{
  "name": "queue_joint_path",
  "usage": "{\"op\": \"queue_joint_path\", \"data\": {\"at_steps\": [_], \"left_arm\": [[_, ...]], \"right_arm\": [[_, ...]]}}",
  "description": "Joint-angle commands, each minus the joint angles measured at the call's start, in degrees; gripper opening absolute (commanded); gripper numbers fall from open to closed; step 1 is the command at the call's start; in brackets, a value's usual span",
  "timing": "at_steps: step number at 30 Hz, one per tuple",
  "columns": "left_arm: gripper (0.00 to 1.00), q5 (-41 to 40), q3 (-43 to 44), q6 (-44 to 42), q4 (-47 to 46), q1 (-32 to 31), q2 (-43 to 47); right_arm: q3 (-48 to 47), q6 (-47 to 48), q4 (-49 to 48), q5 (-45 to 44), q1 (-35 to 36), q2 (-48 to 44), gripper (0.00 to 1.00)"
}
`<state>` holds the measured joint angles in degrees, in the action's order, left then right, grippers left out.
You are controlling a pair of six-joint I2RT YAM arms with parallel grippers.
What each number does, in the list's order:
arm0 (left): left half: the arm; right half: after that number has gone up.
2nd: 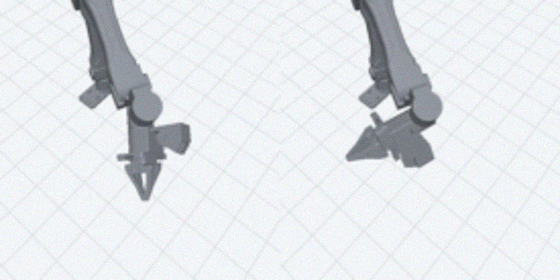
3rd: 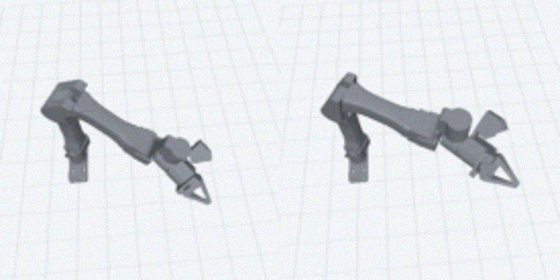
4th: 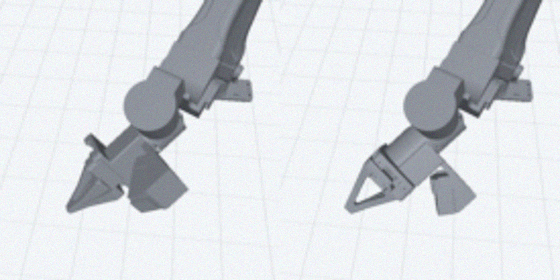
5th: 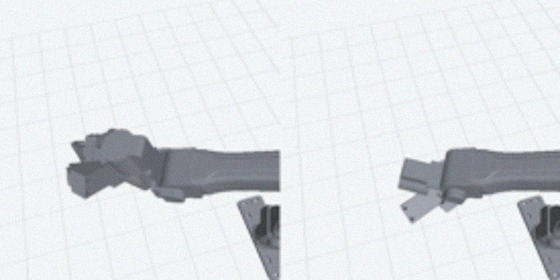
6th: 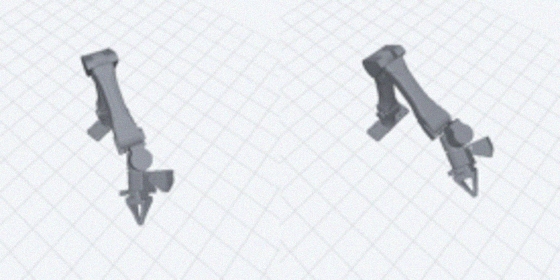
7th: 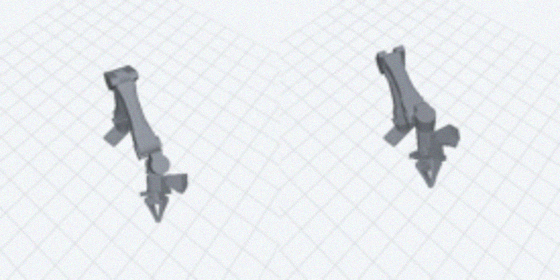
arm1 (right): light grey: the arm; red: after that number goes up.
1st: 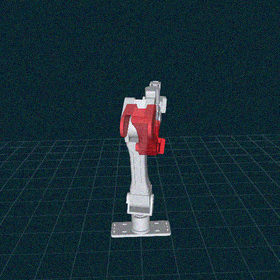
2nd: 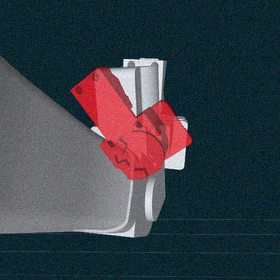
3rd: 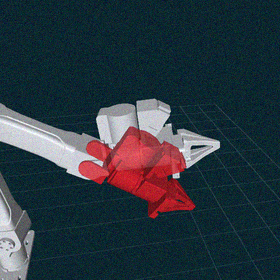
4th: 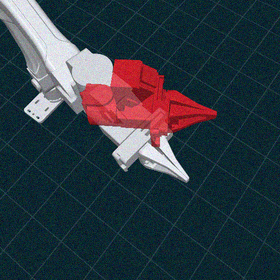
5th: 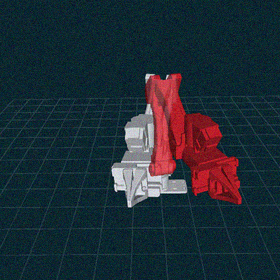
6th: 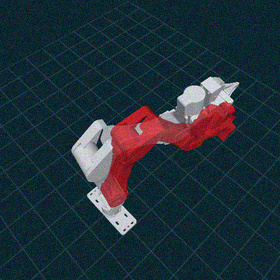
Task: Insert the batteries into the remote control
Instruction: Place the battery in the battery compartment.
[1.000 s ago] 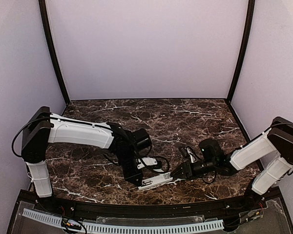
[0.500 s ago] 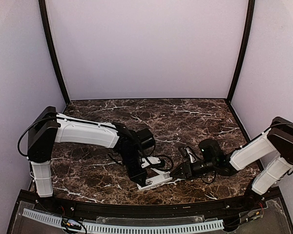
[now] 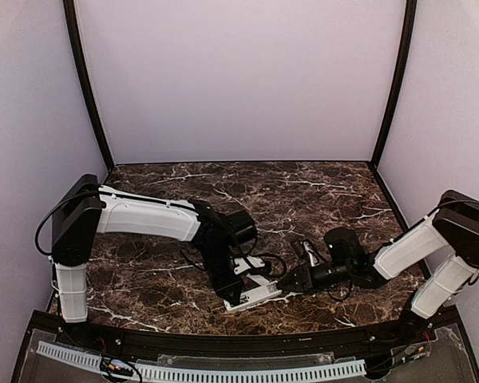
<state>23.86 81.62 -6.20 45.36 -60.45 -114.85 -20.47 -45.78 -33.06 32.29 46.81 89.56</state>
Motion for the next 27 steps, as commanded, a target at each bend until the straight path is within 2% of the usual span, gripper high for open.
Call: {"op": "queue_joint_path", "data": {"at_steps": [1, 8, 16, 23, 27], "left_arm": [[0.04, 1.2, 1.3, 0.4, 1.9, -0.2, -1.0], [0.09, 3.4, 2.1, 0.2, 2.3, -0.2, -1.4], [0.2, 6.1, 2.2, -0.4, 1.8, -0.2, -1.6], [0.23, 4.5, 2.8, -0.6, 2.3, -0.2, -1.3], [0.29, 2.7, 3.3, -0.4, 2.2, -0.2, -0.6]], "right_arm": [[0.4, -1.1, -3.7, 0.7, 0.7, 0.8, 0.35], [0.3, -1.1, -3.7, 0.7, 0.8, 0.8, 0.34], [0.8, -1.1, -3.6, 0.4, 0.8, 0.4, 0.34], [0.9, -1.1, -3.8, 0.3, 0.8, 0.3, 0.34], [1.0, -1.2, -3.7, 0.3, 0.8, 0.1, 0.34]]}}
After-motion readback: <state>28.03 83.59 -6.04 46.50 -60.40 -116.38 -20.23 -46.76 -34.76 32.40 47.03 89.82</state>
